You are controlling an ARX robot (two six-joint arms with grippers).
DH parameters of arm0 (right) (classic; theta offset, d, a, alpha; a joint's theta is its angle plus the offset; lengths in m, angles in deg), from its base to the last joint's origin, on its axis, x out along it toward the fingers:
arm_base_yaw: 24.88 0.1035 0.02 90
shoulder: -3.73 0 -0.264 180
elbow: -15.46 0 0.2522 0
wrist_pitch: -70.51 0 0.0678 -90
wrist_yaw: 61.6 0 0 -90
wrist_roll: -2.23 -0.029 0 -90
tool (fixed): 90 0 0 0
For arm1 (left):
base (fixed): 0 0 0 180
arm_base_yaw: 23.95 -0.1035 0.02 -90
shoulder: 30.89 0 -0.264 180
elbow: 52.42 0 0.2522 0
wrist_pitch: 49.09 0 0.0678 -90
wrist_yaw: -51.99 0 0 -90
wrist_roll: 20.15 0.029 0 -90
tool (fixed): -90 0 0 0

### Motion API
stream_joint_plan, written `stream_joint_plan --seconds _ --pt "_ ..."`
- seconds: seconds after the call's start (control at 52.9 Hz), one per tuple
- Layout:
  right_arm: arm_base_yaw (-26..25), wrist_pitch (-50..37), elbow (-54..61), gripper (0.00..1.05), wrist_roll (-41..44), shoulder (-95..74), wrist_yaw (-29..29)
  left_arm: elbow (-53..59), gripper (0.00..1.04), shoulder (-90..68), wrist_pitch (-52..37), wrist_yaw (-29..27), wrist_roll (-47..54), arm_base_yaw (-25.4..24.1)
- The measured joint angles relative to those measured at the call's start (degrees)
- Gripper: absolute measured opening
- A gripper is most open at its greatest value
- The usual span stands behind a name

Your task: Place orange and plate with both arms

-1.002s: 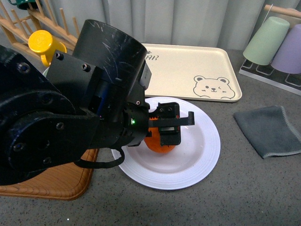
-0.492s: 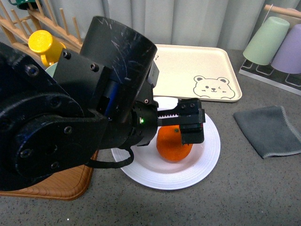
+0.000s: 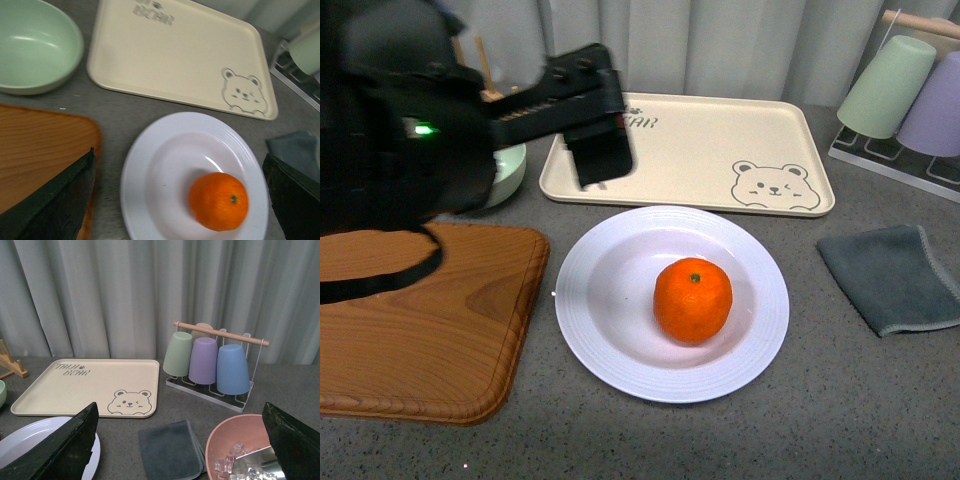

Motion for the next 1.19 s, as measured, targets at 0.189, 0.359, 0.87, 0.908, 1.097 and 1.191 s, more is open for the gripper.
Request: stream_joint_plan --seconds 0.189,0.359,0.87,0.908,1.097,1.191 --pt "0.00 0.00 0.00 0.96 0.02 0.00 -0.02 15.15 0.85 8.70 -17.40 -12.96 11.43 -0.90" --pt "0.00 0.00 0.00 0.96 0.02 0.00 0.02 25.14 0.49 19.34 -33.94 -10.05 23.87 -7.32" --pt "0.00 0.00 0.00 0.96 0.02 0.00 0.00 34.07 0.04 47.89 -13.57 2.10 26.36 -19.52" --pt "0.00 0.00 0.00 0.96 0.02 0.00 0.00 34.10 0.04 50.05 -11.58 2.64 26.36 -20.17" --pt "0.00 0.00 0.00 0.96 0.02 0.00 0.02 34.12 0.04 58.95 -3.78 8.76 26.36 -26.36" --pt "0.00 0.00 0.00 0.96 0.02 0.00 0.00 34.14 0.04 62.97 -0.07 9.18 26.40 -26.77"
